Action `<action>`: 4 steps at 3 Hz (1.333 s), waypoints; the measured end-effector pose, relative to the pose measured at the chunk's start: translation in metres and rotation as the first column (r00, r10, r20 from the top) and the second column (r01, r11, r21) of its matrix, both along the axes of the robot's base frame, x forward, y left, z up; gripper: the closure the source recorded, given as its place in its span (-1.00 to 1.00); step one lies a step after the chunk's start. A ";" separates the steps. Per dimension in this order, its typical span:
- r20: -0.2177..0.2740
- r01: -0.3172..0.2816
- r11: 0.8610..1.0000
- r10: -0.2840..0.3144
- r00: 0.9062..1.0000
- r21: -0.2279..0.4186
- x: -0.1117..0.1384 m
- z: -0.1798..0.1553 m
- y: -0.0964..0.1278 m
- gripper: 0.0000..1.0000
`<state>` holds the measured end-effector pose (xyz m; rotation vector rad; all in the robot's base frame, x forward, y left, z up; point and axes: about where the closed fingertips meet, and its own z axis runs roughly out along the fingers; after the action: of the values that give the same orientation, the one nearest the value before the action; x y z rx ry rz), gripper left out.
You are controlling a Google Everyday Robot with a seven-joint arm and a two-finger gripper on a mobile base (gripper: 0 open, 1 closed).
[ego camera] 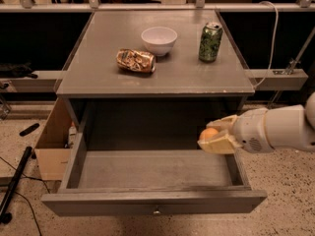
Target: Place orange into top drawer
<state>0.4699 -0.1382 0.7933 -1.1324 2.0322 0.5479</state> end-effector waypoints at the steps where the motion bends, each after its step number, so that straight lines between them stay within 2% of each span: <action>1: -0.045 0.014 1.000 -0.013 0.999 0.003 0.009 -0.032 0.005 1.00; 4: -0.123 0.059 0.998 -0.057 0.991 0.008 0.054 -0.111 0.019 1.00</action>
Offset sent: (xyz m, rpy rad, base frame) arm 0.0623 0.0095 -0.0854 -0.0032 0.0877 -0.0467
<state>0.5238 -0.1190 0.6822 -1.0518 2.1574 0.6131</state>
